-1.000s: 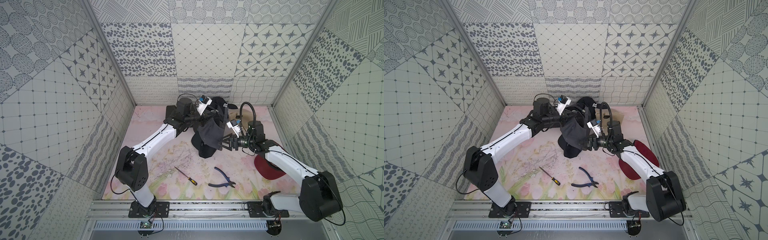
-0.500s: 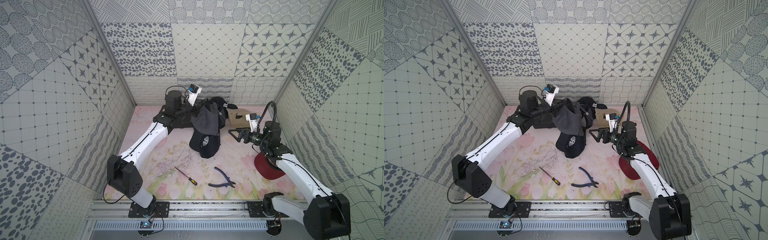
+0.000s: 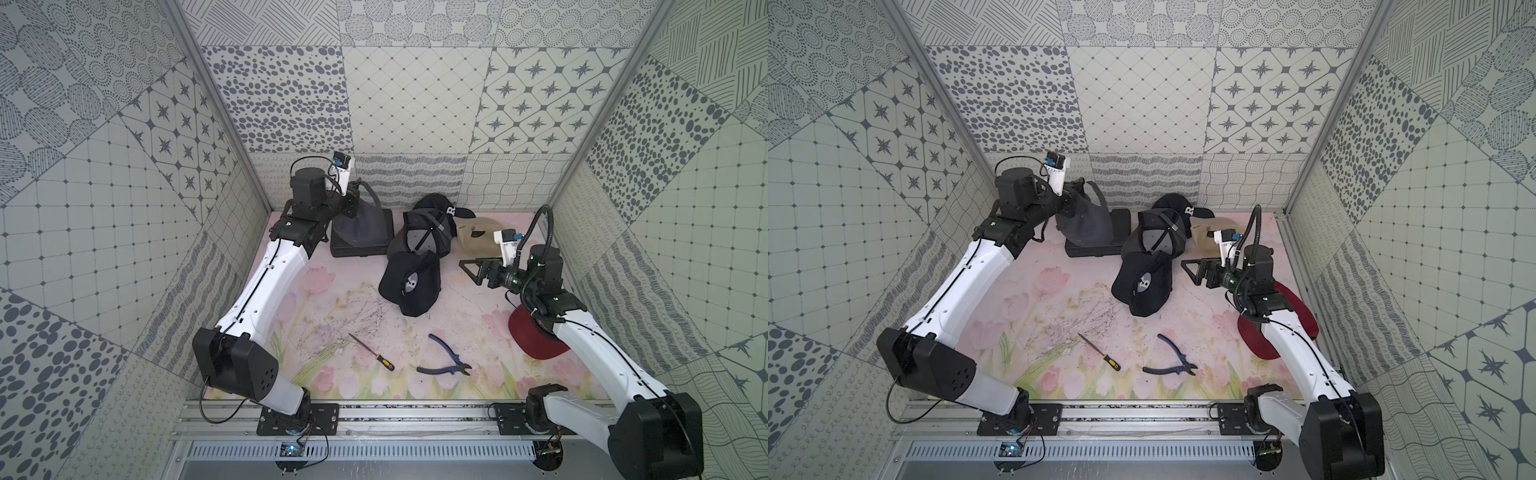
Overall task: Open the adjustable buckle of the baseball cap
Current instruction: Place the baseball cap at the center of the board.
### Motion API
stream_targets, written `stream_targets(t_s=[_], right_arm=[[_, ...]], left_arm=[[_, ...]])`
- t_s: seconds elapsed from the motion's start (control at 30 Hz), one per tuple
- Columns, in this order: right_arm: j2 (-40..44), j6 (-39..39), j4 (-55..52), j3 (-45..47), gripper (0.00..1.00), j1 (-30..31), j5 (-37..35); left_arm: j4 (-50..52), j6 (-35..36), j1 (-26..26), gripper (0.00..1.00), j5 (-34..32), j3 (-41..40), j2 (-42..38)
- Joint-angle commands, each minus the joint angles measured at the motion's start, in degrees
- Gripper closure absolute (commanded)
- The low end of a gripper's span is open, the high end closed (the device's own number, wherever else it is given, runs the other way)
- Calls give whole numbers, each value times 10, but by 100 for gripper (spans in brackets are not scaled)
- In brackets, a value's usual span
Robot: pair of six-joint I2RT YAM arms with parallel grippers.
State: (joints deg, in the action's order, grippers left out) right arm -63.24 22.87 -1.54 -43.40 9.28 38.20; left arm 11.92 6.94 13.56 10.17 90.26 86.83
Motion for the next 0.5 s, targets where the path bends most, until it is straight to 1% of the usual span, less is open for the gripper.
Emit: stream_targets(t_s=[0.0,0.1,0.2,0.27,0.4,0.47], right_arm=[[-4,-18,18,16,7,0,-14],[-10,-26,22,17,7,2,-15],[-15,-34,16,13,8,3,-15],[-17,-36,20,13,8,5,-16],[-26,-25,28,16,7,11,-28],[-37,-19,24,11,7,18,-30]], left_arm=[[18,-18,-76,100,-70,-43,-32],[8,-42,-125,100,-74,-86,-48],[0,-70,-167,100,-61,-123,-52],[-12,-86,-187,100,-54,-149,-49],[-29,-102,-207,100,-53,-189,-27],[-39,-109,-216,100,-41,-205,-13]])
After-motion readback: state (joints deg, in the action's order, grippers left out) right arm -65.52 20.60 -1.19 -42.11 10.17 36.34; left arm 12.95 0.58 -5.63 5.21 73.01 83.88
